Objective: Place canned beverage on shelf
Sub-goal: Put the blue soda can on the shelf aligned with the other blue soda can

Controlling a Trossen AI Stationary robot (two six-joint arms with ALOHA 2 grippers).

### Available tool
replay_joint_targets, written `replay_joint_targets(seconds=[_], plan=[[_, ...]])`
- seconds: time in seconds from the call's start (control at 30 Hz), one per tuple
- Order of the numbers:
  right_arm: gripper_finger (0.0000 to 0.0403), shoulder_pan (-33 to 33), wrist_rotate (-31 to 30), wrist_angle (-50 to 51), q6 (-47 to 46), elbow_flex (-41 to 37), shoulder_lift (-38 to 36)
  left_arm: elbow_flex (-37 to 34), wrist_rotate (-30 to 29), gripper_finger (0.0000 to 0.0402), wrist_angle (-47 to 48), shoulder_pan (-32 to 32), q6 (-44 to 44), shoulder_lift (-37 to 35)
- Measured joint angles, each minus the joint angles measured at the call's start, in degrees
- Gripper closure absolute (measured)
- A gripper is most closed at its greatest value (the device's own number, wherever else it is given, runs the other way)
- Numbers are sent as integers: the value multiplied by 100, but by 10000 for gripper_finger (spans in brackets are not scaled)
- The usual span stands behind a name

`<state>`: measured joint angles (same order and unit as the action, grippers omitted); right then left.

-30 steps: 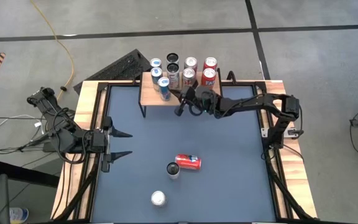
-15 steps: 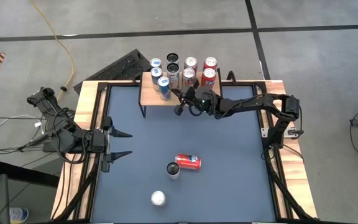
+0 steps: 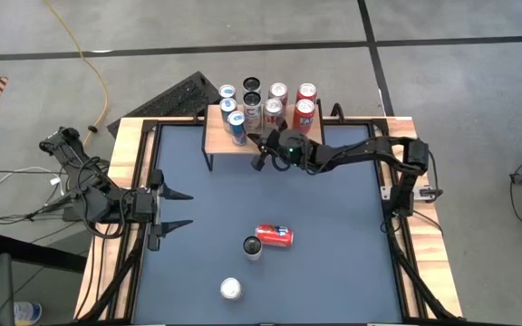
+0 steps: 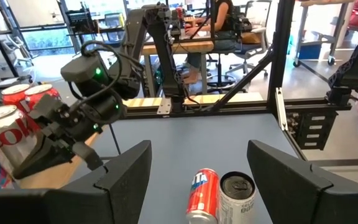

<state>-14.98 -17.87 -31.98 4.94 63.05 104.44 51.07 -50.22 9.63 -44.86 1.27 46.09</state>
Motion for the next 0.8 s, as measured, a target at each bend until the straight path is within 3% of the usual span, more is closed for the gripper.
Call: replay_joint_targets(seconds=[0.8], plan=[[403, -9, 45, -194, -170, 9, 174, 2, -13, 145, -6, 2, -86, 2]])
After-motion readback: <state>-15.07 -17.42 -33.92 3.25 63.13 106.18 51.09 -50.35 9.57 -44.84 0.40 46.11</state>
